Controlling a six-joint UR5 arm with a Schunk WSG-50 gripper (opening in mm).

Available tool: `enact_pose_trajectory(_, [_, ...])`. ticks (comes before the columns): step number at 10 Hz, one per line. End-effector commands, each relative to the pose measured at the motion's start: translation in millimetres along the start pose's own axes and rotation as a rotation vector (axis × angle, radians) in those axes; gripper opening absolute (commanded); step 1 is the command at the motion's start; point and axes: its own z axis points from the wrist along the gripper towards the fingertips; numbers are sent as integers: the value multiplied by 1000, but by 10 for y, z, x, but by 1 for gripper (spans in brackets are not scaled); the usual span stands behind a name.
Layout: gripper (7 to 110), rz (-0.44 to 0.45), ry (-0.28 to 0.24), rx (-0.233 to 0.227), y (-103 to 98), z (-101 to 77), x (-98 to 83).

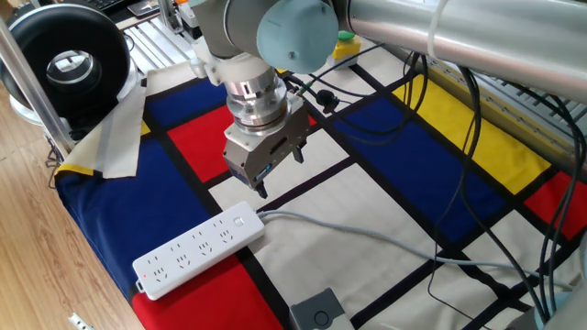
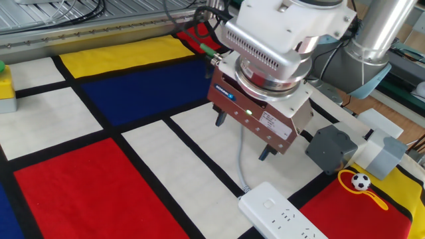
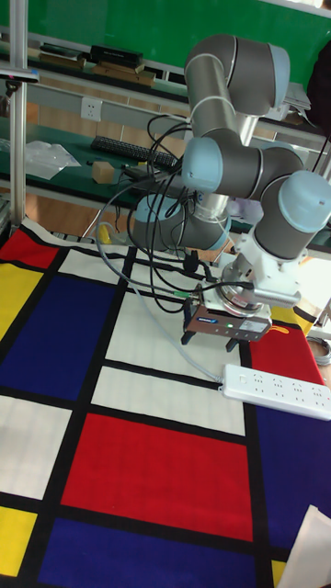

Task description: Turn off the power strip by pressing the button

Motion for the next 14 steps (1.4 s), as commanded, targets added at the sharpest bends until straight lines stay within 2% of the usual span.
enact_pose_trajectory(1, [88, -47, -13, -67, 134, -5, -57])
enact_pose_trajectory(3, [88, -33, -14, -54, 100, -3, -60])
enact_pose_trajectory(4, [88, -12, -16, -31, 42, 0, -68])
enact_pose_trajectory(6, [88, -6, -28, -38, 60, -2, -98])
enact_pose_trajectory(8, [88, 2, -34, -17, 8, -1, -114])
enact_pose_trajectory(10, [88, 0, -32, -27, 32, -1, -110])
enact_pose_trajectory(11, [66, 18, -35, -37, 42, -90, -198])
enact_pose_trajectory(14, [66, -30, -50, -94, 51, -839, -330])
